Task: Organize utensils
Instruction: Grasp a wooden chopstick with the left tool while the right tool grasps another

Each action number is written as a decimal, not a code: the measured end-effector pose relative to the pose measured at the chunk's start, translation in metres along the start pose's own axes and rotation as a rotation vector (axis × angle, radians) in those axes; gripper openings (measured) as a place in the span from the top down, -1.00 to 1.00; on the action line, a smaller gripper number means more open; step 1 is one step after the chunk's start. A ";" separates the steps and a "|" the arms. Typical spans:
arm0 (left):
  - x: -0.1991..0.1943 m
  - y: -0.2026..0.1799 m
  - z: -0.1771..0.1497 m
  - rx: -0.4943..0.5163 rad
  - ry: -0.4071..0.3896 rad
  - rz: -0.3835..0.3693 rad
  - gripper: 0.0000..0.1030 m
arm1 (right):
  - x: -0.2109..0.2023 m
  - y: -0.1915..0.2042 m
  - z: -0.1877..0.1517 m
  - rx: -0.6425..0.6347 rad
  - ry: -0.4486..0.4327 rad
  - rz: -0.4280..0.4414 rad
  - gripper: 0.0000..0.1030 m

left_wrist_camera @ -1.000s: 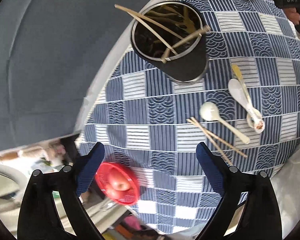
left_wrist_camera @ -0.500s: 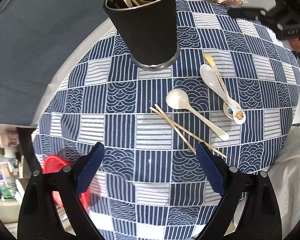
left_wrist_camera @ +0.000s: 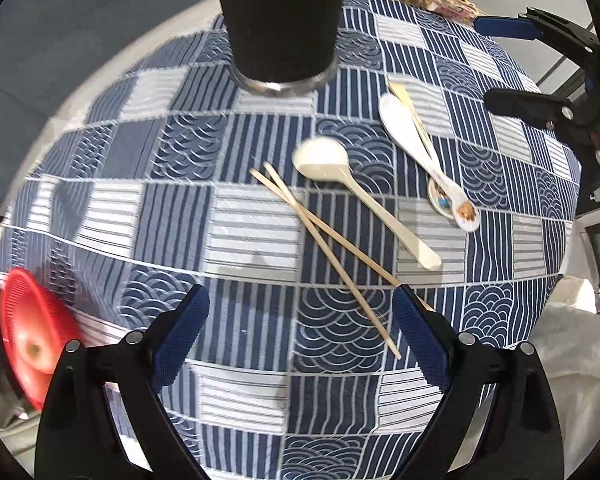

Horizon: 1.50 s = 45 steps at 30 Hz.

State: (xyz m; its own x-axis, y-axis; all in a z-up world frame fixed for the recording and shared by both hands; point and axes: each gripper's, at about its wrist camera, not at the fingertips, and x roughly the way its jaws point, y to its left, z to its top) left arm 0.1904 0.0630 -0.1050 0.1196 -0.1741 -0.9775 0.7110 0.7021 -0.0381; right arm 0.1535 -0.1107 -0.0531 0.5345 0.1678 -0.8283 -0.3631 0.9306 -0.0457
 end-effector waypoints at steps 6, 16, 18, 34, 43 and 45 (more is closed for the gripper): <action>0.029 -0.004 -0.015 -0.012 0.005 -0.021 -0.76 | 0.008 0.034 -0.012 0.002 0.027 -0.017 -0.72; 0.044 -0.009 -0.025 -0.151 -0.080 0.036 -0.76 | 0.019 0.050 -0.028 0.070 0.070 -0.079 -0.72; 0.051 -0.012 -0.026 -0.134 -0.063 0.055 -0.76 | 0.019 0.051 -0.030 0.084 0.068 -0.085 -0.72; 0.028 0.010 -0.063 -0.131 -0.069 -0.016 0.85 | 0.058 0.101 -0.015 0.050 0.133 -0.014 -0.45; 0.019 0.029 -0.097 -0.219 -0.076 -0.093 0.87 | 0.089 0.128 -0.004 -0.015 0.230 0.004 0.06; 0.018 0.031 -0.101 -0.230 -0.079 -0.102 0.87 | 0.096 0.132 -0.005 -0.025 0.261 -0.009 0.25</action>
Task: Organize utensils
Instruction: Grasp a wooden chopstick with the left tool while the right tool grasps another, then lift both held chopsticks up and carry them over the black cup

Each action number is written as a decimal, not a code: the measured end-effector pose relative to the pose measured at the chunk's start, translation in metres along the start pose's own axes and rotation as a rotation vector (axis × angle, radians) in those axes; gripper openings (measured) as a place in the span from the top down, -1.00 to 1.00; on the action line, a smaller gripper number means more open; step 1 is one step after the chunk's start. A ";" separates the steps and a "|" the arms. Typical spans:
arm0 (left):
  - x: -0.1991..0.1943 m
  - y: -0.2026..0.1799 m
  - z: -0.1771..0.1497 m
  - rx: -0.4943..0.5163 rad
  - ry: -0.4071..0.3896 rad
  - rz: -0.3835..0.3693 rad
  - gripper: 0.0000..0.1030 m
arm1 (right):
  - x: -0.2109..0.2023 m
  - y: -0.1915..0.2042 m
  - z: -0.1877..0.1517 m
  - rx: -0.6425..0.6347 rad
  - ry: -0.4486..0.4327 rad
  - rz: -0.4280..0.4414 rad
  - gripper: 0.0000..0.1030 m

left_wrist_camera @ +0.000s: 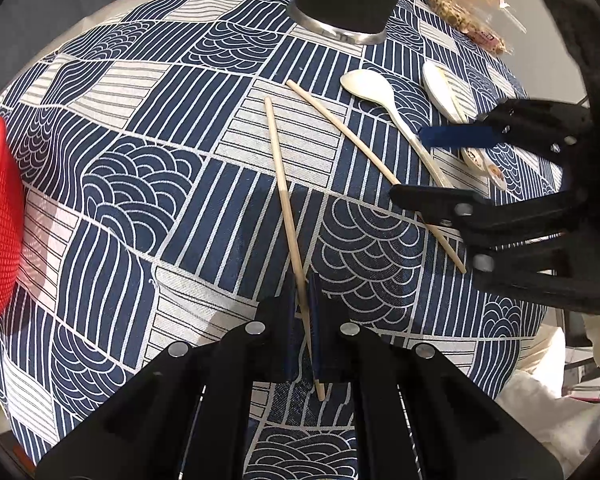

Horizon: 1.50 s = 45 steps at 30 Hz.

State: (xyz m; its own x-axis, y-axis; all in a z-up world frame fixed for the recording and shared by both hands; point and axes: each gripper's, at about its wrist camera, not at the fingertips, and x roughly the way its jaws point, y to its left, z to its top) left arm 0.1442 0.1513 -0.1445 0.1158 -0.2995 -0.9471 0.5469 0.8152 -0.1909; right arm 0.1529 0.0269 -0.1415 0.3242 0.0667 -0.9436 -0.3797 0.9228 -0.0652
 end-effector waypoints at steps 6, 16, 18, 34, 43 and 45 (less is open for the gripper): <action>-0.005 0.004 -0.006 -0.021 -0.003 -0.013 0.88 | 0.006 0.006 0.001 0.009 0.038 0.026 0.89; -0.020 0.008 0.004 -0.020 -0.029 -0.007 0.91 | -0.034 -0.020 -0.008 0.167 -0.056 0.173 0.91; -0.026 0.007 0.007 -0.015 -0.035 -0.004 0.91 | -0.045 -0.025 -0.008 0.181 -0.077 0.180 0.91; -0.093 0.005 0.066 -0.042 -0.202 0.010 0.91 | -0.167 -0.088 0.021 0.271 -0.345 0.117 0.91; -0.135 -0.008 0.113 -0.022 -0.297 0.091 0.91 | -0.212 -0.118 0.023 0.278 -0.443 0.016 0.91; -0.147 -0.009 0.125 -0.028 -0.352 0.079 0.91 | -0.216 -0.126 0.023 0.294 -0.464 0.028 0.91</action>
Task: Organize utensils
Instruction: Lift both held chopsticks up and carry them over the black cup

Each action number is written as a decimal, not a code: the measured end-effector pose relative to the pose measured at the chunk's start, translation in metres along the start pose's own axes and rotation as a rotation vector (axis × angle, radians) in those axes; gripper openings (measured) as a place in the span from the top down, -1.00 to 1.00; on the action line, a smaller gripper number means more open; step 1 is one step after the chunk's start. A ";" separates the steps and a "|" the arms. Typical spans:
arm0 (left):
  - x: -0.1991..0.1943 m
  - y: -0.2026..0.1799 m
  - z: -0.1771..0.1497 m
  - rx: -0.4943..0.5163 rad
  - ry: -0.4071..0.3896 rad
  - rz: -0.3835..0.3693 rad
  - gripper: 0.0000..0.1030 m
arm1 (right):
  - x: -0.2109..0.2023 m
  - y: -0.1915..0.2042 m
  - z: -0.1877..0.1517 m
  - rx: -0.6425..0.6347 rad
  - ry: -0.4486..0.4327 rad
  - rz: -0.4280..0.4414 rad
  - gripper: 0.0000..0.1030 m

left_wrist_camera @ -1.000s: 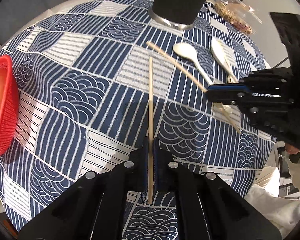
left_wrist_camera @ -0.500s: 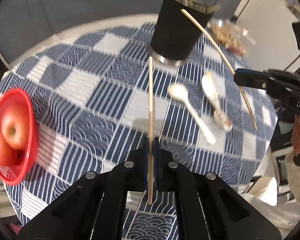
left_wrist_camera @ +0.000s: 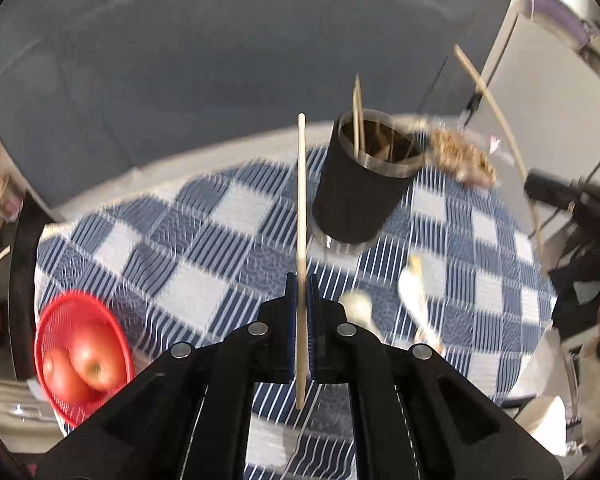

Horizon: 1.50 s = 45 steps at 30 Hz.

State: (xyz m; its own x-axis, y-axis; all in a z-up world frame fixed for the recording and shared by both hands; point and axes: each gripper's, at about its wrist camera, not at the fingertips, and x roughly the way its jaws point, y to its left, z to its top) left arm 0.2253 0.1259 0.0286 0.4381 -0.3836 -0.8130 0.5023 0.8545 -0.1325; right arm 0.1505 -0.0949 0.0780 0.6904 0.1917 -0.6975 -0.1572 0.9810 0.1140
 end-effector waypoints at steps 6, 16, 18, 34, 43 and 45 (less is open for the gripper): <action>-0.015 -0.006 0.035 -0.021 -0.146 -0.058 0.91 | 0.001 -0.029 0.017 0.060 -0.068 0.032 0.91; 0.004 -0.009 0.075 -0.060 -0.248 -0.241 0.90 | 0.020 -0.069 0.069 0.056 -0.156 0.204 0.91; 0.013 -0.012 0.081 -0.051 -0.266 -0.243 0.91 | 0.030 -0.075 0.077 0.048 -0.153 0.238 0.91; 0.099 0.005 0.105 -0.138 -0.454 -0.454 0.90 | 0.109 -0.130 0.092 0.073 -0.326 0.620 0.90; 0.125 -0.003 0.098 -0.146 -0.511 -0.519 0.90 | 0.145 -0.148 0.073 0.110 -0.357 0.636 0.91; 0.132 -0.001 0.091 -0.163 -0.515 -0.524 0.90 | 0.150 -0.146 0.068 0.107 -0.359 0.633 0.91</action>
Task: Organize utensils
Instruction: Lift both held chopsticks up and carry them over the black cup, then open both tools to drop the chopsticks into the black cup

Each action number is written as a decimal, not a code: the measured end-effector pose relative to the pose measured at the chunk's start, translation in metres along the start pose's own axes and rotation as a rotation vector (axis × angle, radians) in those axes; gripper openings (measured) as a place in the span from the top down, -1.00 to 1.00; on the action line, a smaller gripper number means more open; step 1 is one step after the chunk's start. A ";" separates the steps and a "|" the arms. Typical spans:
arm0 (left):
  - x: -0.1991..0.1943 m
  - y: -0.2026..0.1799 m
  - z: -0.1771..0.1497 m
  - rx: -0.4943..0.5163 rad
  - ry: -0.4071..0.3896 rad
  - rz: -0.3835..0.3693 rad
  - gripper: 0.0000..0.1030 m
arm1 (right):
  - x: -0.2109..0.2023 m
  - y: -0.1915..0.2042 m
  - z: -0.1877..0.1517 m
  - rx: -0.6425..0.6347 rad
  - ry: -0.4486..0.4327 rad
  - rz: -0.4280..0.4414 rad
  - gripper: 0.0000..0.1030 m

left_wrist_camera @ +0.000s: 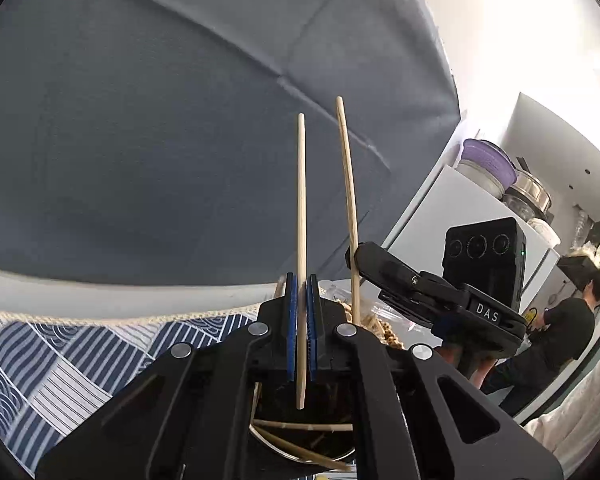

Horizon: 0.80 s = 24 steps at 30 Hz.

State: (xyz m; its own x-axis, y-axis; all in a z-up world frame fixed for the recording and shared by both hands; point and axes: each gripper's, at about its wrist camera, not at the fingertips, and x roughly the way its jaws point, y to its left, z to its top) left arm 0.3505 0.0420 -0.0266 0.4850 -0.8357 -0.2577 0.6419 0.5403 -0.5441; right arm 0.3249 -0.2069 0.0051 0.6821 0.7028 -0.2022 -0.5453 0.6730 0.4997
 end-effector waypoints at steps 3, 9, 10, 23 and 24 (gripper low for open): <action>-0.002 0.003 -0.013 -0.015 -0.009 -0.017 0.90 | 0.004 -0.001 -0.010 -0.012 0.020 -0.027 0.90; -0.009 -0.002 -0.021 0.001 0.028 0.002 0.90 | 0.000 0.011 -0.025 -0.041 0.068 -0.076 0.91; -0.011 -0.004 -0.021 0.003 0.031 0.003 0.90 | -0.002 0.014 -0.025 -0.043 0.074 -0.080 0.91; -0.040 -0.038 -0.011 -0.005 0.174 0.020 0.37 | -0.015 0.075 -0.003 -0.112 0.166 -0.311 0.81; -0.044 -0.042 -0.010 0.001 0.179 0.034 0.14 | -0.018 0.082 0.002 -0.119 0.162 -0.324 0.75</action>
State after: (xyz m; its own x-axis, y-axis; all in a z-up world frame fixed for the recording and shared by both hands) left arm 0.2958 0.0554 -0.0006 0.3931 -0.8209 -0.4141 0.6278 0.5687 -0.5314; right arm 0.2685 -0.1646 0.0511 0.7479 0.4698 -0.4689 -0.3730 0.8818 0.2885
